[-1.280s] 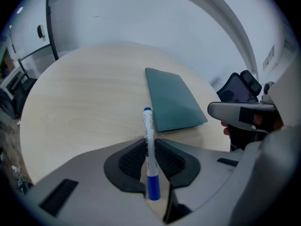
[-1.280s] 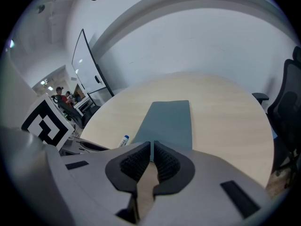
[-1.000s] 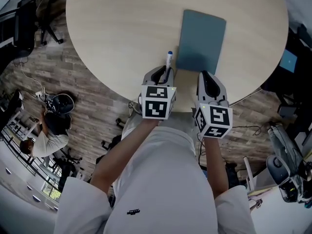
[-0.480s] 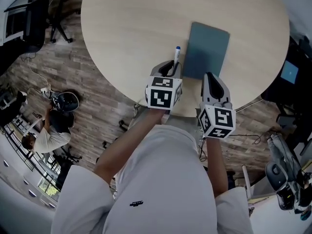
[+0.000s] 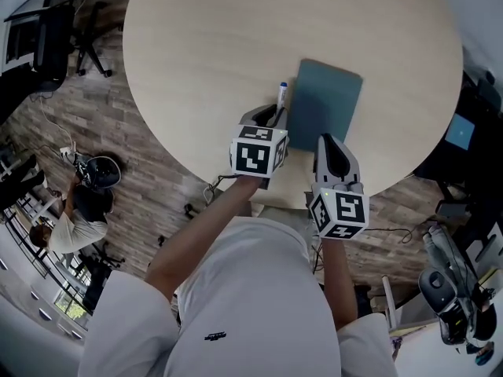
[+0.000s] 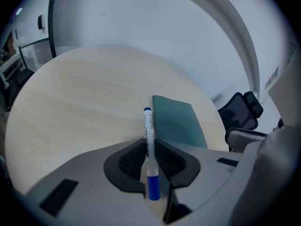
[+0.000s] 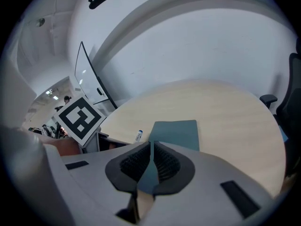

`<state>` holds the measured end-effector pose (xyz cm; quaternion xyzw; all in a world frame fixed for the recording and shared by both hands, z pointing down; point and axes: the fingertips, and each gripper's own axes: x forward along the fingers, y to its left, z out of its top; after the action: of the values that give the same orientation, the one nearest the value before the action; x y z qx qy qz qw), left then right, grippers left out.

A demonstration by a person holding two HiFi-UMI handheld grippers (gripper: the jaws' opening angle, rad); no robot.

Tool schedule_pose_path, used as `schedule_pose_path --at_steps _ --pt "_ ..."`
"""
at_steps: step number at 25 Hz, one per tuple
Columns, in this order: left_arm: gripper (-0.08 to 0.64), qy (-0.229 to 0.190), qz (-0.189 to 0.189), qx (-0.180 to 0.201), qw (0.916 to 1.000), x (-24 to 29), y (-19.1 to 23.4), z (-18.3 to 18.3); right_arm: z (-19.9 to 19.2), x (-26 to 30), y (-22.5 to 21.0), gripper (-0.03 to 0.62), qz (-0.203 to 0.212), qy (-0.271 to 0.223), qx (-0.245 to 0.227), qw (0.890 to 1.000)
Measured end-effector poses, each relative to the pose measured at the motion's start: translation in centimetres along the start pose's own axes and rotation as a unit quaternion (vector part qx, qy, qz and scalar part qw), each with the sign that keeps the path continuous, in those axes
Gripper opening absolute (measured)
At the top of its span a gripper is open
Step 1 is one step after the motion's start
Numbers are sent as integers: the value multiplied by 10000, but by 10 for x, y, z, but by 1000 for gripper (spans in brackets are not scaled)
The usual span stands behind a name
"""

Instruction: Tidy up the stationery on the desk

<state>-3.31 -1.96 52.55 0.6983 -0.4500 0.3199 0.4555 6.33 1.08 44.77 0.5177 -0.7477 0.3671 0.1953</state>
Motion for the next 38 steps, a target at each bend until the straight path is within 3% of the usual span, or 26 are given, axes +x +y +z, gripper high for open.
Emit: schedule_pose_path --at_steps 17,27,33,38 --pt "78 113 -278 79 9995 26 -3 7 -6 15 -16 48 -80 161 188 9997" --pt "78 154 -430 351 9983 27 -3 8 -9 13 -19 48 -128 173 234 9995" --pt "80 168 -824 194 9963 23 -10 11 -11 10 -17 48 -147 178 244 9994" --pt "80 99 -797 156 9966 20 -13 11 -12 5 -17 48 -163 167 239 9994"
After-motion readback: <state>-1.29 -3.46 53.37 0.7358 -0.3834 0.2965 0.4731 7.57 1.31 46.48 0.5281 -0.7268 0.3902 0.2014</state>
